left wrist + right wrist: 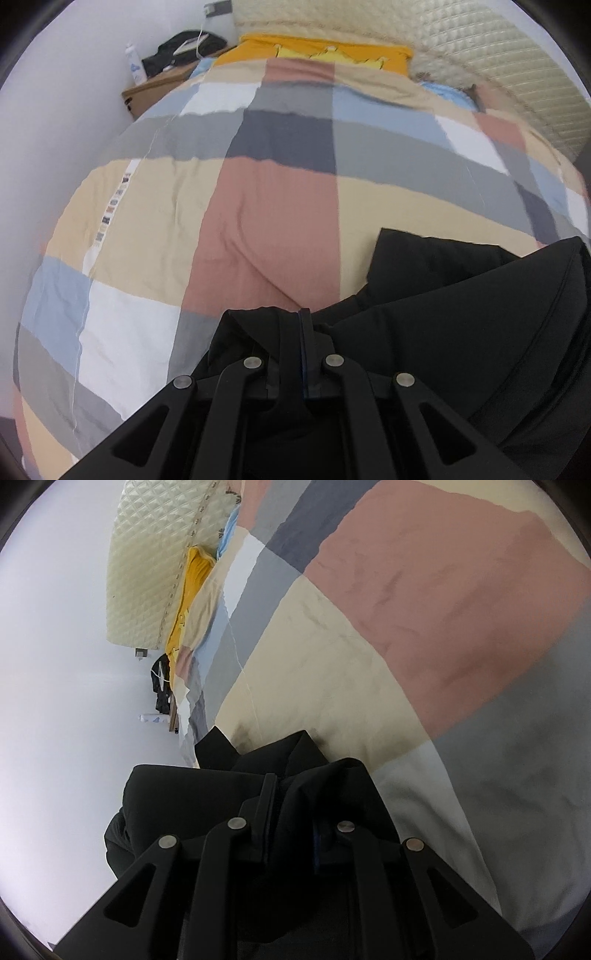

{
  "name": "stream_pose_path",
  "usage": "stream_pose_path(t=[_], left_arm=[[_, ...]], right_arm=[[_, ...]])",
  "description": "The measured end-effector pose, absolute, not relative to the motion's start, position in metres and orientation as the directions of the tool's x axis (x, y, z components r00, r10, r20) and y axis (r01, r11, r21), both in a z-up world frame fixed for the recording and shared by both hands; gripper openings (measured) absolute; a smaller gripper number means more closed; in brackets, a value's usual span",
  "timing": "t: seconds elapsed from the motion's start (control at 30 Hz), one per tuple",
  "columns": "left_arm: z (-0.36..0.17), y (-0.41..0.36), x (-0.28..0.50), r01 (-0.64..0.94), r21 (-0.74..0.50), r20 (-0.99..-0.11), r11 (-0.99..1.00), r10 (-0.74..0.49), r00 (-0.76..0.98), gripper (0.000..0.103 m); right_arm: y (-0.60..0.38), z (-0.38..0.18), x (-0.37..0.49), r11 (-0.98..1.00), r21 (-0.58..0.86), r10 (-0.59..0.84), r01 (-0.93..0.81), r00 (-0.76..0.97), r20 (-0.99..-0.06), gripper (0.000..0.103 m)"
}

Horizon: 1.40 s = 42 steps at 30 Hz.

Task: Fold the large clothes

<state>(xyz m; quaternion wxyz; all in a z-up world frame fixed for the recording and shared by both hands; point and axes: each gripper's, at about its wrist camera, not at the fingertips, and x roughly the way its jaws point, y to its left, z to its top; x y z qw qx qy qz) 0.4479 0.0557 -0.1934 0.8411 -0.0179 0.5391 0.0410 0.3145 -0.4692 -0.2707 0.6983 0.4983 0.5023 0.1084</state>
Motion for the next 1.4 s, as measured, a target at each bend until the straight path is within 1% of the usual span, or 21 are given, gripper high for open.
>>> stream_pose_path(t=[0.13, 0.17, 0.2, 0.23, 0.3, 0.33, 0.4, 0.43, 0.47, 0.5, 0.53, 0.57, 0.6, 0.63, 0.7, 0.8, 0.93, 1.07, 1.2, 1.3, 1.4], left_arm=[[-0.173, 0.058, 0.425, -0.022, 0.028, -0.889, 0.999, 0.035, 0.457, 0.007], [-0.168, 0.057, 0.422, -0.016, 0.038, -0.895, 0.999, 0.041, 0.445, 0.007], [-0.159, 0.057, 0.417, -0.012, 0.039, -0.901, 0.999, 0.041, 0.433, 0.006], [-0.147, 0.058, 0.409, -0.013, 0.024, -0.897, 1.0, 0.027, 0.442, 0.008], [-0.119, 0.064, 0.391, -0.014, -0.013, -0.864, 1.0, -0.004, 0.503, 0.012], [-0.105, 0.07, 0.382, -0.015, -0.041, -0.847, 0.999, -0.026, 0.532, 0.016], [-0.082, 0.085, 0.367, -0.018, -0.127, -0.822, 0.992, -0.095, 0.561, 0.023], [-0.074, 0.091, 0.363, -0.019, -0.156, -0.814, 0.988, -0.118, 0.569, 0.027], [-0.061, 0.097, 0.354, -0.021, -0.17, -0.798, 0.985, -0.125, 0.589, 0.038], [-0.05, 0.1, 0.346, -0.022, -0.146, -0.775, 0.989, -0.1, 0.624, 0.048], [-0.037, 0.101, 0.334, -0.012, -0.109, -0.737, 0.994, -0.073, 0.672, 0.067], [-0.023, 0.102, 0.32, 0.016, -0.074, -0.685, 0.997, -0.062, 0.726, 0.079], [-0.014, 0.102, 0.31, 0.04, -0.051, -0.648, 0.998, -0.063, 0.759, 0.082], [-0.007, 0.1, 0.301, 0.058, -0.019, -0.62, 0.998, -0.057, 0.783, 0.083], [-0.002, 0.091, 0.288, 0.089, 0.039, -0.6, 0.995, -0.048, 0.798, 0.083], [-0.011, 0.067, 0.282, 0.146, 0.019, -0.615, 0.989, -0.104, 0.782, 0.083], [-0.035, 0.019, 0.284, 0.206, 0.001, -0.606, 0.979, -0.163, 0.779, 0.083], [-0.071, -0.027, 0.307, 0.247, -0.018, -0.667, 0.969, -0.196, 0.719, 0.083], [-0.094, -0.05, 0.319, 0.27, 0.033, -0.67, 0.962, -0.179, 0.72, 0.083], [-0.112, -0.056, 0.324, 0.262, 0.084, -0.677, 0.961, -0.137, 0.723, 0.083], [-0.131, -0.053, 0.332, 0.245, 0.069, -0.69, 0.967, -0.131, 0.712, 0.083]], right_arm=[[-0.476, -0.253, 0.298, 0.495, 0.788, 0.621, 0.365, 0.486, -0.615, 0.022], [-0.478, -0.243, 0.291, 0.514, 0.776, 0.602, 0.365, 0.491, -0.629, 0.027], [-0.478, -0.236, 0.287, 0.521, 0.771, 0.592, 0.366, 0.496, -0.636, 0.037], [-0.479, -0.225, 0.28, 0.528, 0.768, 0.582, 0.362, 0.505, -0.637, 0.043], [-0.478, -0.205, 0.27, 0.564, 0.749, 0.549, 0.346, 0.521, -0.654, 0.077], [-0.478, -0.189, 0.264, 0.618, 0.709, 0.498, 0.34, 0.529, -0.687, 0.082], [-0.479, -0.163, 0.254, 0.709, 0.628, 0.404, 0.32, 0.546, -0.734, 0.082], [-0.481, -0.149, 0.246, 0.732, 0.61, 0.376, 0.304, 0.567, -0.733, 0.082], [-0.483, -0.137, 0.24, 0.737, 0.609, 0.366, 0.294, 0.584, -0.724, 0.082], [-0.484, -0.128, 0.235, 0.739, 0.611, 0.359, 0.284, 0.602, -0.714, 0.082], [-0.482, -0.115, 0.228, 0.753, 0.602, 0.344, 0.264, 0.623, -0.703, 0.082], [-0.481, -0.107, 0.224, 0.768, 0.59, 0.332, 0.25, 0.632, -0.701, 0.082], [-0.474, -0.097, 0.219, 0.795, 0.564, 0.314, 0.225, 0.642, -0.699, 0.082], [-0.466, -0.088, 0.215, 0.816, 0.543, 0.304, 0.198, 0.651, -0.695, 0.082], [-0.449, -0.078, 0.213, 0.834, 0.531, 0.312, 0.149, 0.667, -0.677, 0.082], [-0.418, -0.075, 0.216, 0.849, 0.522, 0.33, 0.082, 0.689, -0.645, 0.082], [-0.359, -0.091, 0.238, 0.892, 0.453, 0.327, 0.014, 0.671, -0.665, 0.082], [-0.317, -0.11, 0.251, 0.918, 0.395, 0.321, -0.038, 0.657, -0.683, 0.082], [-0.289, -0.13, 0.259, 0.938, 0.334, 0.311, -0.096, 0.662, -0.682, 0.082], [-0.277, -0.149, 0.26, 0.965, 0.239, 0.246, -0.105, 0.673, -0.697, 0.082], [-0.275, -0.16, 0.262, 0.97, 0.214, 0.231, -0.113, 0.698, -0.678, 0.082]])
